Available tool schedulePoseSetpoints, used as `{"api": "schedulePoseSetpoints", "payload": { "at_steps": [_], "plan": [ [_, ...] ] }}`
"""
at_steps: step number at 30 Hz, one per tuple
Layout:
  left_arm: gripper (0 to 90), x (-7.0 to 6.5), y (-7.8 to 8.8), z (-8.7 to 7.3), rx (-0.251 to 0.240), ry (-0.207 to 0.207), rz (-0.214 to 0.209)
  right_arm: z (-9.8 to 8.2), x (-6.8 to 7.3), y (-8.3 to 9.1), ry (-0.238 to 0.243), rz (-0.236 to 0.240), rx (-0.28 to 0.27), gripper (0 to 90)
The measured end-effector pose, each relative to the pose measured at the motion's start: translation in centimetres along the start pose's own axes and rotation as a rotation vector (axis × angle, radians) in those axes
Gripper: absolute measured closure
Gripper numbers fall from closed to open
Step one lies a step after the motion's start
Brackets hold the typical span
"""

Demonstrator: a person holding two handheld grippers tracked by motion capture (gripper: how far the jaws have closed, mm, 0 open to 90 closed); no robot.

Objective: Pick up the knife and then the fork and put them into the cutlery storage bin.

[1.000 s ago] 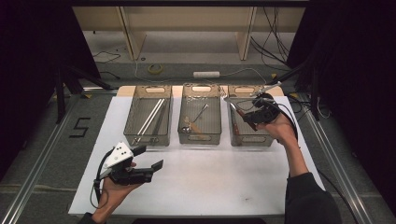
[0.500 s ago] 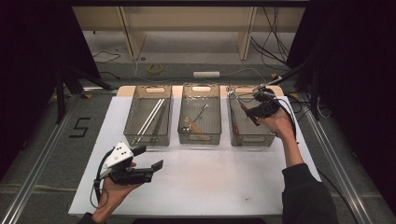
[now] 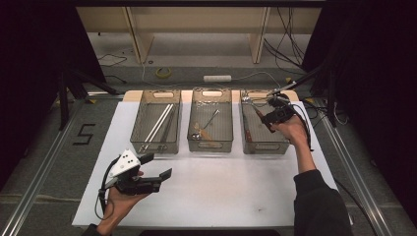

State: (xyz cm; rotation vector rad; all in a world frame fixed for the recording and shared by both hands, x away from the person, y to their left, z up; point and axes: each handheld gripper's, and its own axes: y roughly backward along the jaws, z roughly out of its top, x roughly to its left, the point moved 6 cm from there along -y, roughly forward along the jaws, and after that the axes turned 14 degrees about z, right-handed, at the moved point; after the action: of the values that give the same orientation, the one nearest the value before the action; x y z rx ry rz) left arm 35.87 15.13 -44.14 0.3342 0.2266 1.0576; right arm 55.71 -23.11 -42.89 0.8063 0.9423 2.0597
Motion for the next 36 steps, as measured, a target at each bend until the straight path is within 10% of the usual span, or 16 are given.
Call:
{"api": "schedulePoseSetpoints", "payload": {
  "at_steps": [28,36],
  "plan": [
    [15.6,-0.1,0.0,0.0,0.003,0.0,-0.002,-1.2,-1.1,-2.0,-0.075,-0.021,0.027,76.2],
    [15.6,-0.1,0.0,0.0,0.003,-0.001,-0.002,-0.6,-0.3,-2.0,-0.076,0.042,0.009,48.0]
  ]
}}
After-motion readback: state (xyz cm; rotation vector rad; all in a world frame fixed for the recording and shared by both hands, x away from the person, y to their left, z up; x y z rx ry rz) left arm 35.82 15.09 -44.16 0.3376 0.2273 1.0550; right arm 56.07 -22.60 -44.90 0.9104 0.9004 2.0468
